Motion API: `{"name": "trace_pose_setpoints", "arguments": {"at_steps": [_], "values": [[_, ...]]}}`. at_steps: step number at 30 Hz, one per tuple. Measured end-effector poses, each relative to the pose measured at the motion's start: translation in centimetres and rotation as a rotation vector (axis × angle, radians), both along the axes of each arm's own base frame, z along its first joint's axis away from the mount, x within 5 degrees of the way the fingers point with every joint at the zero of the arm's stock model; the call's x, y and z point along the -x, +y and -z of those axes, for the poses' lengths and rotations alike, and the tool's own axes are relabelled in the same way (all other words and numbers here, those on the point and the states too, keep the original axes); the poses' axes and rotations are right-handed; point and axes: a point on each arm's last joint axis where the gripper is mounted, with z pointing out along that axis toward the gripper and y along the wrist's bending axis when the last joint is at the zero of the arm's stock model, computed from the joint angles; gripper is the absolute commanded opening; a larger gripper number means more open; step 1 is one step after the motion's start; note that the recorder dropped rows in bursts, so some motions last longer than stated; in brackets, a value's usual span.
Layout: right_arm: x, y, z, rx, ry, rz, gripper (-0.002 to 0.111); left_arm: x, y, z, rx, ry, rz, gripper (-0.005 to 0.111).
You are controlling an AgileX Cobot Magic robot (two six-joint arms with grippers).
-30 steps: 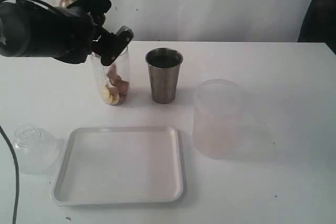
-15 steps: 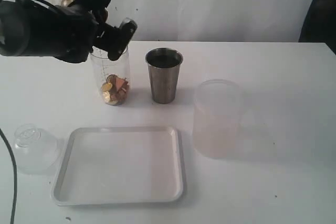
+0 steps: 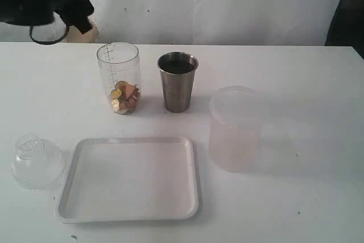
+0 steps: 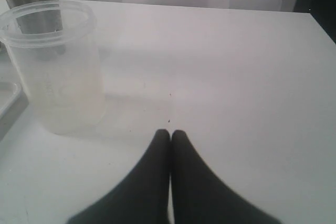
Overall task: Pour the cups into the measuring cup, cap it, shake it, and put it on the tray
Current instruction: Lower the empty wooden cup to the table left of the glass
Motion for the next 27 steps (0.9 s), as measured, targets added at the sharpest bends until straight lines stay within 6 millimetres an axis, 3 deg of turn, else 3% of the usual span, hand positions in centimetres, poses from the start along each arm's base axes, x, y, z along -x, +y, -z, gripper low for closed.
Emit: {"name": "trace_pose_setpoints", "arguments": {"at_steps": [6,10,13,18,23,27], "values": [[0.0,0.0,0.0,0.0,0.0,0.0,0.0,-0.6,5.8,-0.7,0.568,0.061,-0.16,0.0],[0.0,0.0,0.0,0.0,0.0,0.0,0.0,-0.2,8.2,-1.1,0.875,0.023,-0.139,0.0],[0.0,0.0,0.0,0.0,0.0,0.0,0.0,0.4,9.2,-0.1,1.03,-0.018,-0.054,0.0],[0.0,0.0,0.0,0.0,0.0,0.0,0.0,1.5,10.4,2.7,1.095,-0.029,0.049,0.0],[0.0,0.0,0.0,0.0,0.0,0.0,0.0,1.9,11.7,5.7,0.989,0.056,0.072,0.0],[0.0,0.0,0.0,0.0,0.0,0.0,0.0,2.1,12.2,8.1,0.904,0.163,0.214,0.0]]}}
